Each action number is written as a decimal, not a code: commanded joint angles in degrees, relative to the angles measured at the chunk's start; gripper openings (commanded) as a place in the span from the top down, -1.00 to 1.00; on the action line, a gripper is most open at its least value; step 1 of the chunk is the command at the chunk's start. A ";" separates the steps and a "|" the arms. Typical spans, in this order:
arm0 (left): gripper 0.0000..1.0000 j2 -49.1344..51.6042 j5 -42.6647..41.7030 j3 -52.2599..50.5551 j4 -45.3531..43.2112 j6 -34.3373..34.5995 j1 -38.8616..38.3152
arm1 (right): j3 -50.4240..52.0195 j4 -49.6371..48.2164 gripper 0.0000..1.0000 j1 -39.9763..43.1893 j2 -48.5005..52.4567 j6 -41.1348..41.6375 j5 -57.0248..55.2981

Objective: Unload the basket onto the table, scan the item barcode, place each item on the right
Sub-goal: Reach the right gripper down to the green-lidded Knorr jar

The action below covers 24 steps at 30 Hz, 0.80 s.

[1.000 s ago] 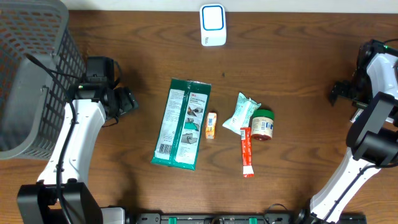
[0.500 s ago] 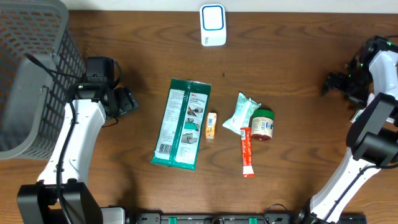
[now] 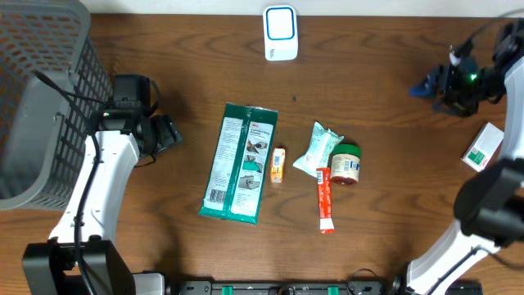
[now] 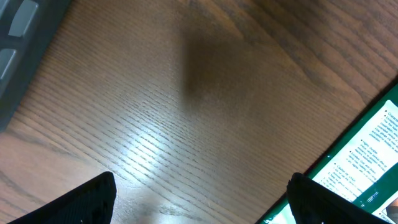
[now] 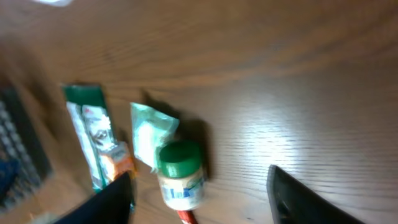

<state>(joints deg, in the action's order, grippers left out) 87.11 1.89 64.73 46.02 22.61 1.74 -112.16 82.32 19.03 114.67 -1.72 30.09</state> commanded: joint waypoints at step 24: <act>-0.78 -0.15 0.92 0.28 0.00 -0.28 0.17 | 25.94 -15.52 -0.87 -26.80 -3.02 20.17 -16.63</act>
<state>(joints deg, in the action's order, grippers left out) 87.11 1.89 64.73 46.02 22.61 1.74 -89.82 69.36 -5.98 111.18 13.28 15.51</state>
